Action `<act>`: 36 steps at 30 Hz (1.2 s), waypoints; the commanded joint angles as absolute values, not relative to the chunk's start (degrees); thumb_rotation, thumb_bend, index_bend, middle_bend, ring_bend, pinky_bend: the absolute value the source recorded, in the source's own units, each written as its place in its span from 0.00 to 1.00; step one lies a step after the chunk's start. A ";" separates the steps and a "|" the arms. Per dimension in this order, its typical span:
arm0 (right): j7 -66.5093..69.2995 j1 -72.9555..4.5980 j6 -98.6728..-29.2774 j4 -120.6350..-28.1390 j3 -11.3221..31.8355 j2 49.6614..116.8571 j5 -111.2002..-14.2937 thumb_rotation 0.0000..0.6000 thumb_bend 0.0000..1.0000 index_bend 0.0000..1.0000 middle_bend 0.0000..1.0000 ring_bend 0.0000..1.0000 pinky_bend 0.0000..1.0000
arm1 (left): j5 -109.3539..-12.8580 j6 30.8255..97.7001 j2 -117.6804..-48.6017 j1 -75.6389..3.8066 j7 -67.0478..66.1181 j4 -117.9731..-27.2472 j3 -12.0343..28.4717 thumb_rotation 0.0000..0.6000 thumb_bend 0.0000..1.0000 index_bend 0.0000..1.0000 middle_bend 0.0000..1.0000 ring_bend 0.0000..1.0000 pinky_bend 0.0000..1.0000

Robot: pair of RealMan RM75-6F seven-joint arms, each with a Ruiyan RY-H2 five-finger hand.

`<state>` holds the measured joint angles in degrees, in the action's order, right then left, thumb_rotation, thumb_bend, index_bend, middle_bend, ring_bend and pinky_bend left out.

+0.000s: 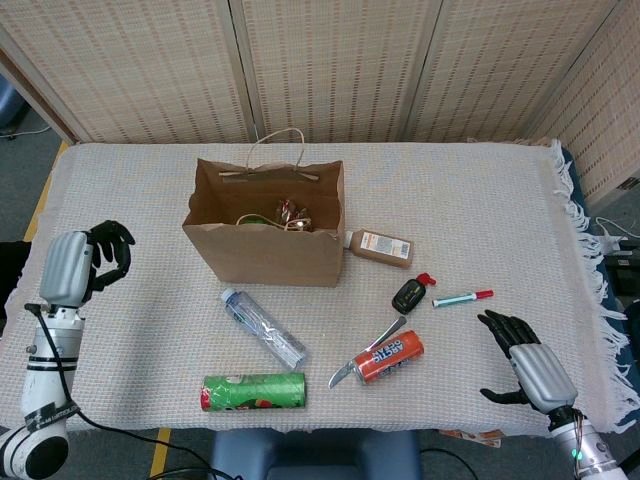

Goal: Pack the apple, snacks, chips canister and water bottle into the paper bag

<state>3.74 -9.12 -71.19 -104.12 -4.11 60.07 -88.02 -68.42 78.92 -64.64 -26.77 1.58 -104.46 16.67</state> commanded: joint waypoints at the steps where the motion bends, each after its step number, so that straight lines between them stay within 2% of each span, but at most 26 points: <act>1: 3.50 -9.16 -71.03 -104.25 -4.04 60.13 -87.77 1.00 0.00 0.00 0.00 0.00 0.00 | -80.77 82.62 -62.07 -21.04 7.37 -98.31 8.35 1.00 0.61 0.71 0.71 0.66 0.72; 4: 3.30 -9.18 -70.98 -104.25 -3.99 60.25 -87.65 1.00 0.00 0.00 0.00 0.00 0.00 | -91.02 85.75 -62.38 -18.77 9.24 -91.77 3.01 1.00 0.57 0.67 0.66 0.62 0.68; 6: 3.16 -9.16 -71.00 -104.22 -4.00 60.32 -87.69 1.00 0.00 0.00 0.00 0.00 0.00 | -97.86 86.94 -62.40 -18.20 9.31 -86.51 -0.49 1.00 0.51 0.58 0.55 0.53 0.61; 7: 3.12 -9.17 -70.98 -104.20 -4.01 60.35 -87.70 1.00 0.00 0.00 0.00 0.00 0.00 | -100.67 87.28 -62.37 -18.10 8.97 -84.26 -1.95 1.00 0.45 0.48 0.44 0.44 0.53; 8: 3.10 -9.18 -70.97 -104.21 -4.01 60.38 -87.70 1.00 0.00 0.00 0.00 0.00 0.00 | -103.32 87.67 -62.43 -18.03 8.67 -82.14 -3.31 1.00 0.43 0.42 0.37 0.38 0.48; 10: 3.03 -9.16 -71.00 -104.12 -4.01 60.45 -87.75 1.00 0.00 0.00 0.00 0.00 0.00 | -108.12 87.91 -62.73 -17.78 8.45 -78.20 -6.36 1.00 0.37 0.22 0.17 0.18 0.29; 12: 3.03 -9.15 -71.05 -104.11 -4.01 60.49 -87.81 1.00 0.00 0.00 0.00 0.00 0.00 | -111.17 87.44 -63.06 -17.32 8.59 -76.14 -9.13 1.00 0.35 0.07 0.04 0.04 0.15; 13: 3.04 -9.14 -71.08 -104.09 -4.02 60.51 -87.84 1.00 0.00 0.00 0.00 0.00 0.00 | -112.09 87.35 -63.33 -16.94 8.89 -75.79 -10.23 1.00 0.35 0.02 0.01 0.01 0.10; 18: 3.10 -9.09 -71.13 -104.03 -4.01 60.49 -87.80 1.00 0.00 0.00 0.00 0.00 0.00 | -115.34 87.59 -65.38 -14.18 8.19 -76.61 -14.66 1.00 0.34 0.00 0.00 0.00 0.05; 25: 3.11 -9.12 -71.04 -104.03 -4.07 60.48 -87.86 1.00 0.00 0.00 0.00 0.00 0.00 | -113.80 85.28 -66.85 -12.09 6.76 -84.24 -16.52 1.00 0.33 0.00 0.00 0.00 0.03; 36: 3.32 -9.21 -70.72 -104.20 -4.13 60.30 -87.74 1.00 0.00 0.00 0.00 0.00 0.00 | -110.21 75.47 -70.06 -14.91 1.13 -91.60 -14.42 1.00 0.33 0.00 0.00 0.00 0.02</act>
